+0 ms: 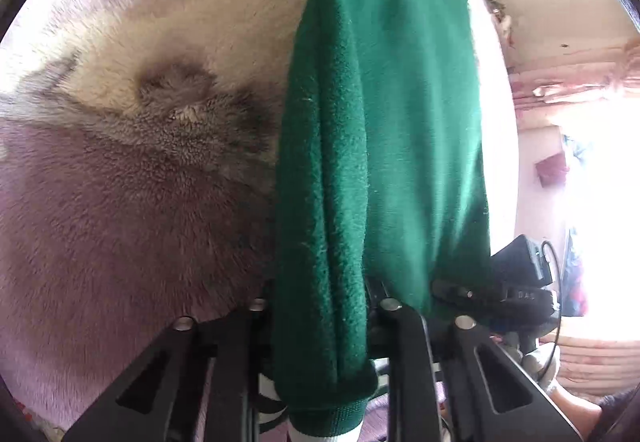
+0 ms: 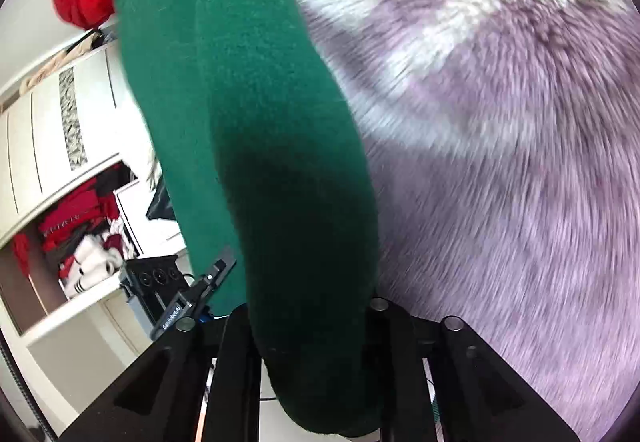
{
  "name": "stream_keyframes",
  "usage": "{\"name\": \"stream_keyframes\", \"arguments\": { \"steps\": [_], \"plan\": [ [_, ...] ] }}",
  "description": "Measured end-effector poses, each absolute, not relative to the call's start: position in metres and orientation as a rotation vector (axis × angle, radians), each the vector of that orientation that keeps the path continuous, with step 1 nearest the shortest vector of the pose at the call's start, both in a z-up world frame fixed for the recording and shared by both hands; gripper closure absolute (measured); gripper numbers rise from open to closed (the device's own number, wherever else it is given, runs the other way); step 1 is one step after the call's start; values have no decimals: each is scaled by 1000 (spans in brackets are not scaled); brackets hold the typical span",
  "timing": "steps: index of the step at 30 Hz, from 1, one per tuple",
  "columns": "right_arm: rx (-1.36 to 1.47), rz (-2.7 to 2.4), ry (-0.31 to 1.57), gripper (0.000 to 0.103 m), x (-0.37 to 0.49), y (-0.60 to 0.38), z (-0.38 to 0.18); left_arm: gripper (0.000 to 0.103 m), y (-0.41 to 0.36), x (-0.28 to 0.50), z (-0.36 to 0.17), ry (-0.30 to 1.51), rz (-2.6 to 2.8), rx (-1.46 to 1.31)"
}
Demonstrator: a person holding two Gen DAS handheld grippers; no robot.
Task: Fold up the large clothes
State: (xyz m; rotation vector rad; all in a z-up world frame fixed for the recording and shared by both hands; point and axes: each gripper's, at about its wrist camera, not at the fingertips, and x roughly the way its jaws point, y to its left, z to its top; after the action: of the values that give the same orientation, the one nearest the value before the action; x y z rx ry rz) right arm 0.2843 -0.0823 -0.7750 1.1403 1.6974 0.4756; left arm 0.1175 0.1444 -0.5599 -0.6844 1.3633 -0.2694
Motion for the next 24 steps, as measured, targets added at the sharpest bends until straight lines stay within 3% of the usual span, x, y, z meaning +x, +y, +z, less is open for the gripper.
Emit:
{"name": "stream_keyframes", "arguments": {
  "steps": [5,9,12,13,17,18,20,24],
  "plan": [
    [1189,479,1709,90,234,-96,-735,86,133,79,-532,1424,-360,-656],
    [1148,459,1769,88,211,-141,-750,79,128,66,-573,1505,-366,-733],
    [1016,420,1829,68,214,-154,-781,62,130,75,-618,1564,-328,-839],
    [1029,438,1846,56,215,-158,-792,59,132,76,-629,1551,-327,-902],
    [1136,487,1831,48,212,-165,-811,57,126,82,-626,1508,-330,-906],
    [1135,477,1820,50,210,-166,-809,59,124,78,-621,1491,-325,-881],
    [1188,463,1826,83,201,-168,-805,84,120,73,-610,1467,-320,-865],
    [1210,429,1837,91,171,-173,-767,91,106,56,-565,1432,-325,-827]
  ]
}}
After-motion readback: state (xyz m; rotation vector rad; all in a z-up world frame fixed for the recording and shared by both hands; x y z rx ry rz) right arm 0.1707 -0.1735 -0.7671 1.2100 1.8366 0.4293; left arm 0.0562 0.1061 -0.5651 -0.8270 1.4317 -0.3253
